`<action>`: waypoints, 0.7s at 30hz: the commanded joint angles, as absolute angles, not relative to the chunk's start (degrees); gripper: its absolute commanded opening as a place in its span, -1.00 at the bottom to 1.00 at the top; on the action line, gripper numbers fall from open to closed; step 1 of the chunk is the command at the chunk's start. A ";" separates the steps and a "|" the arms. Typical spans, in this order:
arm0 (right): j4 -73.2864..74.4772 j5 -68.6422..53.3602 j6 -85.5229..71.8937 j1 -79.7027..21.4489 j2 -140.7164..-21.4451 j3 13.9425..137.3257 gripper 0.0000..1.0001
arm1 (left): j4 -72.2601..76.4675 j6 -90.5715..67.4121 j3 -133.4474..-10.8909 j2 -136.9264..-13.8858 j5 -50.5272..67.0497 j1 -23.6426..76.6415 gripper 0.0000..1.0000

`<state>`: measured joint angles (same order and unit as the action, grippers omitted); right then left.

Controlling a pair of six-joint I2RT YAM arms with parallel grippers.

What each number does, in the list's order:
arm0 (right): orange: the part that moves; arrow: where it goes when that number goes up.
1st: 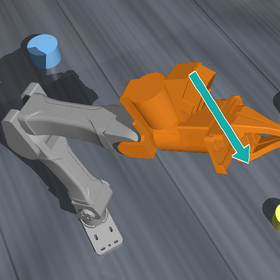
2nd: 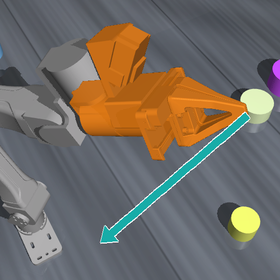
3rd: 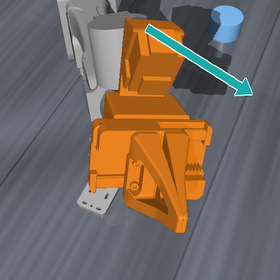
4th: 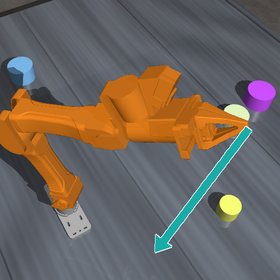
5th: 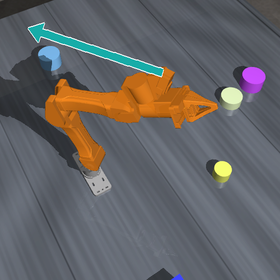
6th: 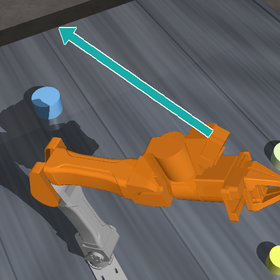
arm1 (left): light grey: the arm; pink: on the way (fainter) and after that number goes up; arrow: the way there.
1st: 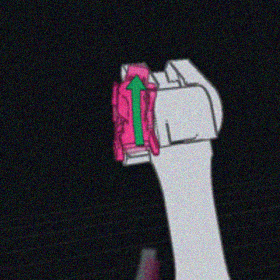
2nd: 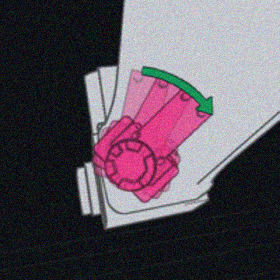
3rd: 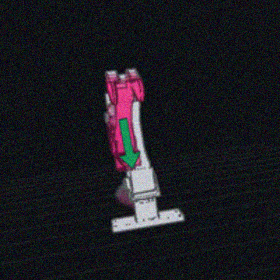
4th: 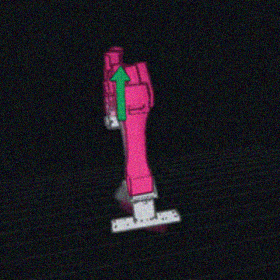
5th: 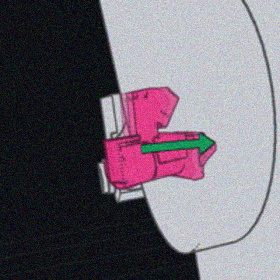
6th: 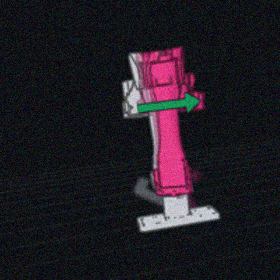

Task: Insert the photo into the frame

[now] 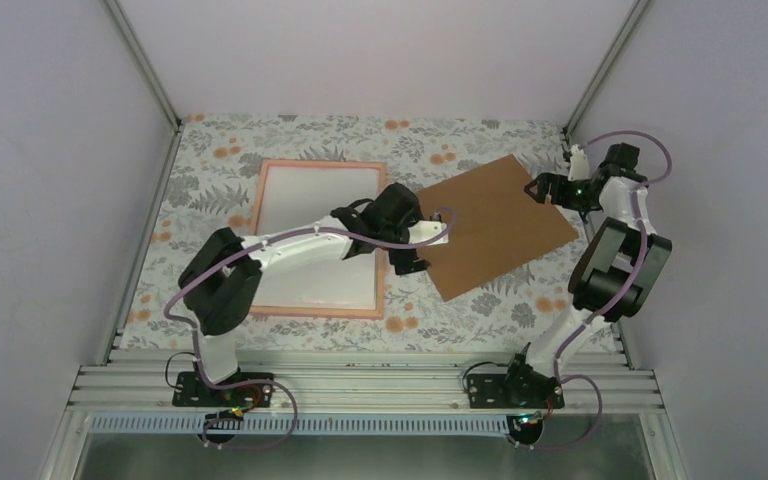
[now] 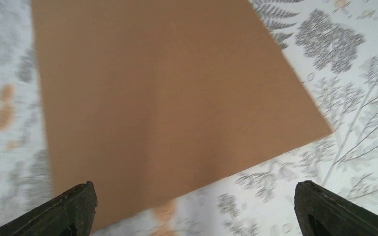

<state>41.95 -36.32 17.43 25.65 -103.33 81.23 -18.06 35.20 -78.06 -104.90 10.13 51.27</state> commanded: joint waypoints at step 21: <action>38.80 -31.43 12.74 26.10 -128.69 103.07 1.00 | -15.87 -6.37 -73.63 -115.41 19.20 49.58 1.00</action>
